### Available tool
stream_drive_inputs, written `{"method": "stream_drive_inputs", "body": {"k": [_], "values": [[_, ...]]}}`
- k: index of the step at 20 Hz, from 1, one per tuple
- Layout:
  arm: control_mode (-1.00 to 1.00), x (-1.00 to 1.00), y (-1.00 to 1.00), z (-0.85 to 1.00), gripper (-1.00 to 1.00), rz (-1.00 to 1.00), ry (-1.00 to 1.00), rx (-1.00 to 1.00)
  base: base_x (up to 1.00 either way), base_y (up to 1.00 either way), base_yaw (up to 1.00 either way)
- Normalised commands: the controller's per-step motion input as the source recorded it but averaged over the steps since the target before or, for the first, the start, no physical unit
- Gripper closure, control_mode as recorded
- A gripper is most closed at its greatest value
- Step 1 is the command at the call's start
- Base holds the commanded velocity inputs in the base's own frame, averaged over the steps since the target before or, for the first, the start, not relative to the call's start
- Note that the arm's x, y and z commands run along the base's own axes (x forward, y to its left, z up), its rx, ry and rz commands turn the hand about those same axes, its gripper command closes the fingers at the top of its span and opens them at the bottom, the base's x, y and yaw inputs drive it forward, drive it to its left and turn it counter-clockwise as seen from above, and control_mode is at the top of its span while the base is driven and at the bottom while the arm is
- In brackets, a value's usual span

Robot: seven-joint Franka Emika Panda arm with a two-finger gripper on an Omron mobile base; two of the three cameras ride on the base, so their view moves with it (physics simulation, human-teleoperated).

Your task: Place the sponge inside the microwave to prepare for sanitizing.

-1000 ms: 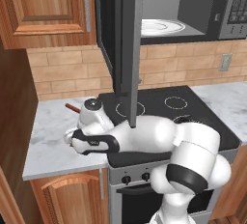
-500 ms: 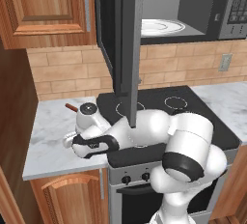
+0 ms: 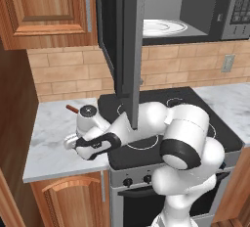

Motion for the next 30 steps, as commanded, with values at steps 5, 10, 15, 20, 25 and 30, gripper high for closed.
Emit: {"method": "stream_drive_inputs", "body": {"k": [5, 10, 15, 20, 25, 30], "values": [[-1.0, 0.15, 0.1, -0.15, -1.0, 0.0, 0.0, 0.0, 0.0, 0.0, 0.0], [-1.0, 0.0, 0.17, -0.12, -1.0, 0.0, 0.0, 0.01, 0.0, 0.0, 0.0], [-1.0, 0.02, 0.15, -0.17, -1.0, 0.0, 0.01, 0.03, 0.0, 0.0, 0.0], [-1.0, 0.3, -0.05, -0.29, -1.0, 0.0, 0.01, 0.05, 0.0, 0.0, 0.0], [-1.0, 0.39, -0.02, -0.2, -1.0, 0.0, -0.03, 0.0, 0.0, 0.0, 0.0], [-1.0, 0.02, 0.0, 0.0, -1.0, 0.0, 0.0, -0.01, 0.0, 0.0, 0.0]]}}
